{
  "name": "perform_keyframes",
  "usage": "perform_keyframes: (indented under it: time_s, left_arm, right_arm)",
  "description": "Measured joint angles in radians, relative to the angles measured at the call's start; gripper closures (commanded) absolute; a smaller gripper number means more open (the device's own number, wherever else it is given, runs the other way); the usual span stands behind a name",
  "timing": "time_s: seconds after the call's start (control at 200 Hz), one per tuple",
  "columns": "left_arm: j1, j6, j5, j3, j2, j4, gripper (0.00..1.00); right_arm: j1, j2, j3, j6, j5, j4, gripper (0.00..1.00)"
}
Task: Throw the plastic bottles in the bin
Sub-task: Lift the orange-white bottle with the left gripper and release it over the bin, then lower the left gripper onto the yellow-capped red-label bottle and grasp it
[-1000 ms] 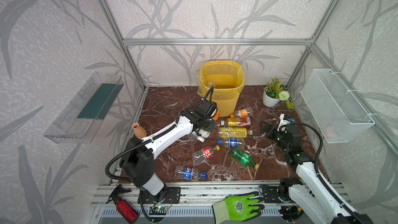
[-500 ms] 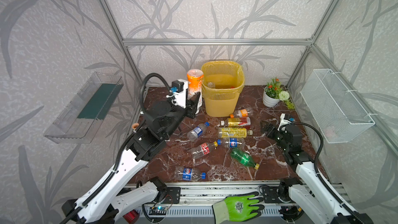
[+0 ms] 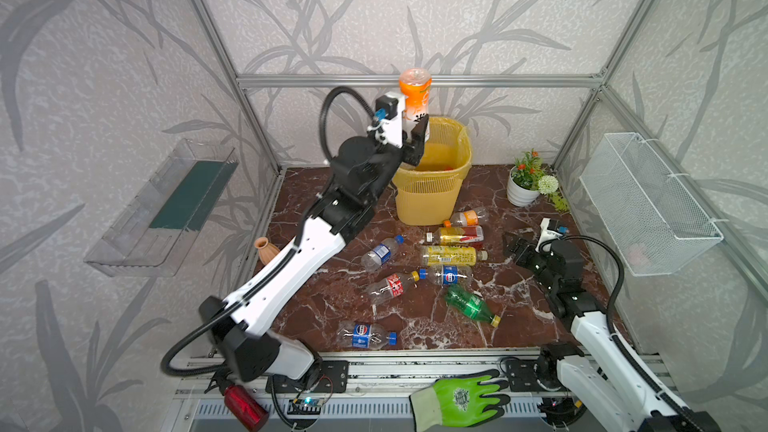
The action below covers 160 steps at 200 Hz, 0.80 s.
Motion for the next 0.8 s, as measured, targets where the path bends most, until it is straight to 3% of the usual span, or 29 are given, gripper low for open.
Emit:
perform_keyframes:
  time_s: [0.13, 0.27, 0.51, 0.8]
  left_arm:
    - [0.030, -0.033, 0.004, 0.137, 0.187, -0.118, 0.08]
    - [0.042, -0.034, -0.002, 0.137, 0.201, -0.181, 0.05]
    - [0.040, -0.007, 0.040, 0.047, -0.035, -0.150, 0.03]
    - [0.040, -0.068, -0.049, -0.372, -0.320, -0.108, 0.01]
  right_arm:
    - [0.000, -0.020, 0.000, -0.006, 0.001, -0.012, 0.05]
    - [0.000, -0.056, 0.000, -0.025, 0.006, -0.030, 0.04]
    - [-0.002, -0.055, 0.000, -0.026, 0.009, -0.035, 0.05]
    - [-0.002, 0.007, 0.000, -0.021, -0.045, -0.039, 0.07]
